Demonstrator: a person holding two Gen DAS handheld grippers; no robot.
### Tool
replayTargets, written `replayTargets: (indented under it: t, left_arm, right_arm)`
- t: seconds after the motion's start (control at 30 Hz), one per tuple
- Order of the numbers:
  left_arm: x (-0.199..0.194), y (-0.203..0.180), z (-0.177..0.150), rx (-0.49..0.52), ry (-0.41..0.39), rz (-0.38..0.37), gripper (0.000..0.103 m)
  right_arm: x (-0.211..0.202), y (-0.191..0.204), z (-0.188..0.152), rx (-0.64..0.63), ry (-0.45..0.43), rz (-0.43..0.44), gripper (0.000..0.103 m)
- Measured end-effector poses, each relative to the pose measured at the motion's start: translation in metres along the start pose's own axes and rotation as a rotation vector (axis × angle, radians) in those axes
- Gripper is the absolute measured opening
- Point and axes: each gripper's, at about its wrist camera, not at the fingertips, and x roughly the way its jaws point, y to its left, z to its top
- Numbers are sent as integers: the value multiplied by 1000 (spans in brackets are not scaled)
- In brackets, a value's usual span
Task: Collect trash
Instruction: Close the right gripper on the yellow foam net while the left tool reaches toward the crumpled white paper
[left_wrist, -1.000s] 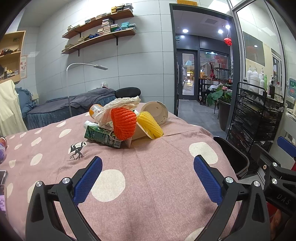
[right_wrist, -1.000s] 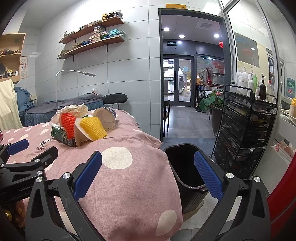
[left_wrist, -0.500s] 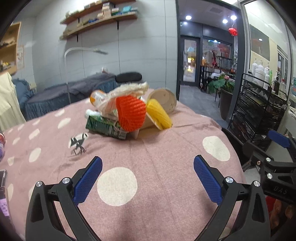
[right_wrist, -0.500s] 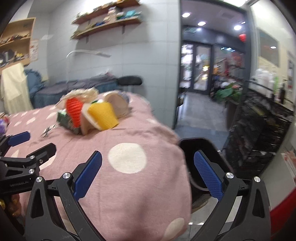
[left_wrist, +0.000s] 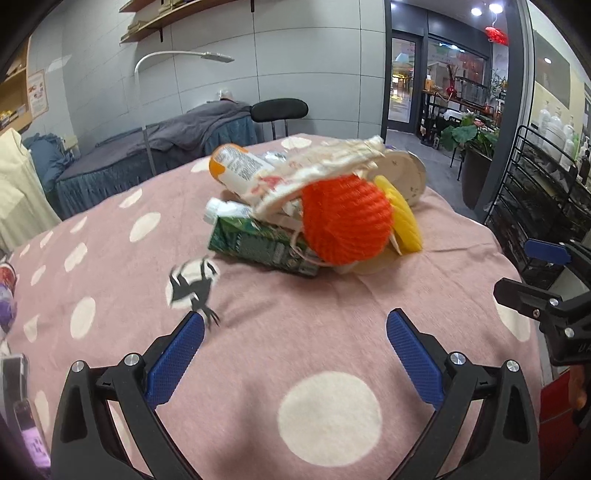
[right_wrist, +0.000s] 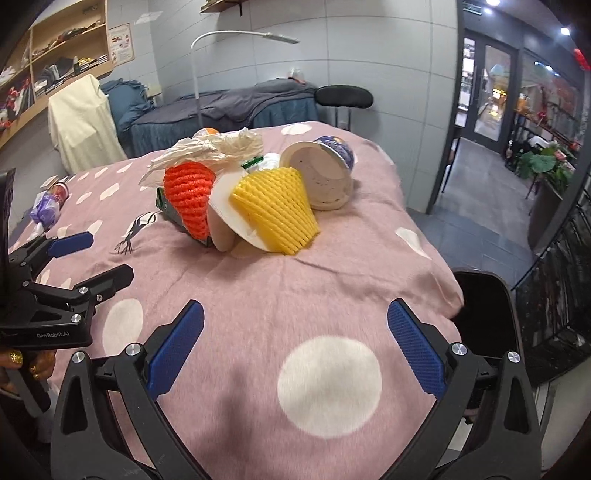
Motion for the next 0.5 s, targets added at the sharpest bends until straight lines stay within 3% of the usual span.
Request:
replayTargets:
  t: [0.33, 0.5]
  left_arm:
    - [16, 20, 36, 97, -11, 44, 92]
    - [20, 26, 47, 125, -53, 48, 90]
  right_arm:
    - [37, 4, 38, -86, 54, 0, 98]
    - [61, 9, 58, -138, 83, 4, 83]
